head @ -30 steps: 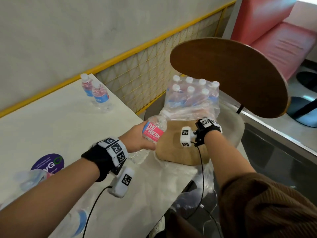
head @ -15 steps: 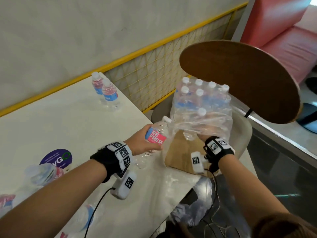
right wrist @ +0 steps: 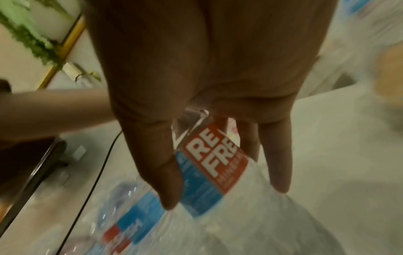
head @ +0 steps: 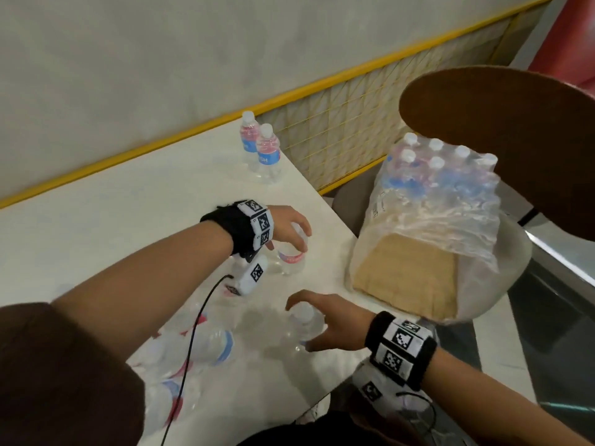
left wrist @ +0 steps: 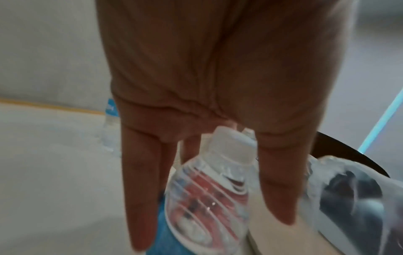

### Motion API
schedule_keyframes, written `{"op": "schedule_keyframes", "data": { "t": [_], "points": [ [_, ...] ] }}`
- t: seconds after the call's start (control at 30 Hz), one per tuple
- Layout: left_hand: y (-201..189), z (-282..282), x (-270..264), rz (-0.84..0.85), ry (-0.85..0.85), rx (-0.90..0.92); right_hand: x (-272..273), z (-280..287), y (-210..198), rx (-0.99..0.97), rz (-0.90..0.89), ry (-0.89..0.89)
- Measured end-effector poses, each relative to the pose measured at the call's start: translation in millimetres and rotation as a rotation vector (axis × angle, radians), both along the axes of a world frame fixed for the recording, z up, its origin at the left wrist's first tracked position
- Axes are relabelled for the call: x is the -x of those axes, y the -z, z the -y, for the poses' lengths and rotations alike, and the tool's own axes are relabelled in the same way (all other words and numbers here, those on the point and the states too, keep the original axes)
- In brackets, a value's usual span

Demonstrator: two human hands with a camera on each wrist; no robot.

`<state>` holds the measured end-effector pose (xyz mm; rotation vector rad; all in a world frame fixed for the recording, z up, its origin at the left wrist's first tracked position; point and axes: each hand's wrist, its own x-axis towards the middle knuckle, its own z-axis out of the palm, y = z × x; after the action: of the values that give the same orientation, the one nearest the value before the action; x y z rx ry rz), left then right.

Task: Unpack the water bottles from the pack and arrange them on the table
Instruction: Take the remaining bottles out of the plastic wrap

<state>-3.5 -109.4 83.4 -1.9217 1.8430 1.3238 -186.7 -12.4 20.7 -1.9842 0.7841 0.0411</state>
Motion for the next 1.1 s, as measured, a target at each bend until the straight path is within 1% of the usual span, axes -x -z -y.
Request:
{"op": "schedule_keyframes", "data": {
  "t": [0.07,0.17,0.3,0.4,0.53,0.63,0.7,0.8,0.9,1.0,1.1],
  "points": [
    [-6,-5,-1,0.049,0.047,-0.04,-24,-9,5,-0.021,-0.001,-0.078],
    [-9,-11,-4,0.096,0.13,-0.075,-54,-22,8,-0.043,0.045,-0.124],
    [-12,-20,-13,0.241,0.252,-0.118,-85,-34,5,-0.015,0.045,-0.178],
    [-17,-23,-23,0.303,0.313,-0.126,-94,-35,3,-0.016,0.038,-0.174],
    [-17,-25,-29,0.44,0.436,-0.132,-95,-35,4,-0.049,0.017,-0.158],
    [-15,-27,-29,0.517,0.505,-0.161,-89,-33,11,-0.095,-0.007,-0.094],
    [-19,-28,-32,0.519,0.52,-0.153,-81,-29,18,-0.124,-0.058,-0.046],
    [-22,-28,-35,0.465,0.507,-0.164,-76,-27,27,-0.183,-0.092,-0.021],
    [-21,-29,-28,0.52,0.503,-0.149,-79,-24,33,-0.176,-0.076,0.029],
    [-22,-25,-11,0.529,0.524,-0.049,-84,-16,34,-0.171,-0.045,0.09],
    [-26,-14,13,0.411,0.476,0.091,-86,-10,30,-0.153,-0.068,0.093]
  ]
}}
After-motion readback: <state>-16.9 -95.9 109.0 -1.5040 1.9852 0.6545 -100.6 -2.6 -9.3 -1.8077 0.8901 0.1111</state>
